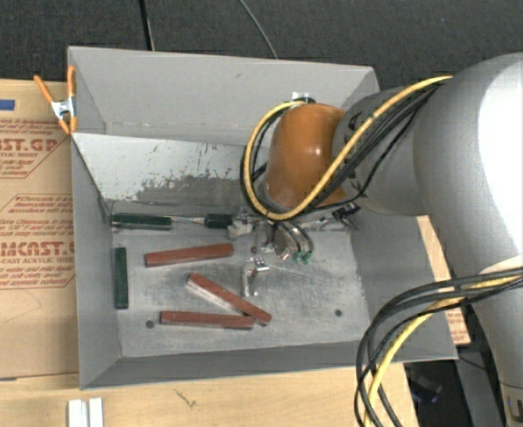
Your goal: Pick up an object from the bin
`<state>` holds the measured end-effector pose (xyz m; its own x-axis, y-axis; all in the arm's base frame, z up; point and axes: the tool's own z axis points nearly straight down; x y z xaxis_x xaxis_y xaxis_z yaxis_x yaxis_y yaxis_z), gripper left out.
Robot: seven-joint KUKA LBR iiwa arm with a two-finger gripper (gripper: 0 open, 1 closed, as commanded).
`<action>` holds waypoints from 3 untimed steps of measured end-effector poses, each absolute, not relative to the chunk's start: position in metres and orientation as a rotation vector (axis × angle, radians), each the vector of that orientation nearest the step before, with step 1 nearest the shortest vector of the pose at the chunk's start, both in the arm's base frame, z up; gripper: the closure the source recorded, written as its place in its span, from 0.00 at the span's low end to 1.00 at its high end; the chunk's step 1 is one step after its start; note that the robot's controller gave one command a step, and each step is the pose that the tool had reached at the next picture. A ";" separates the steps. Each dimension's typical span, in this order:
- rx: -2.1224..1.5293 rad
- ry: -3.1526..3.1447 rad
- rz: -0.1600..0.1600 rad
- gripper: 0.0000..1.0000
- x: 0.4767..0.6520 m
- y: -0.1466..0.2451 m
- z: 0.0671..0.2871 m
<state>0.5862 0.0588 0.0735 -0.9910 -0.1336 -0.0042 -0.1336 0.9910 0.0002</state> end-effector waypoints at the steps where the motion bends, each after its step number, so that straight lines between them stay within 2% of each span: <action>1: -0.001 3.128 0.004 1.00 0.589 0.112 0.076; 2: 0.000 3.128 0.003 1.00 0.589 0.112 0.076; 3: -0.086 3.137 0.000 1.00 0.585 0.114 0.217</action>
Offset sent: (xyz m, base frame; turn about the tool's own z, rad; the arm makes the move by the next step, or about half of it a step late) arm 0.0000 0.0000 0.0000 0.0000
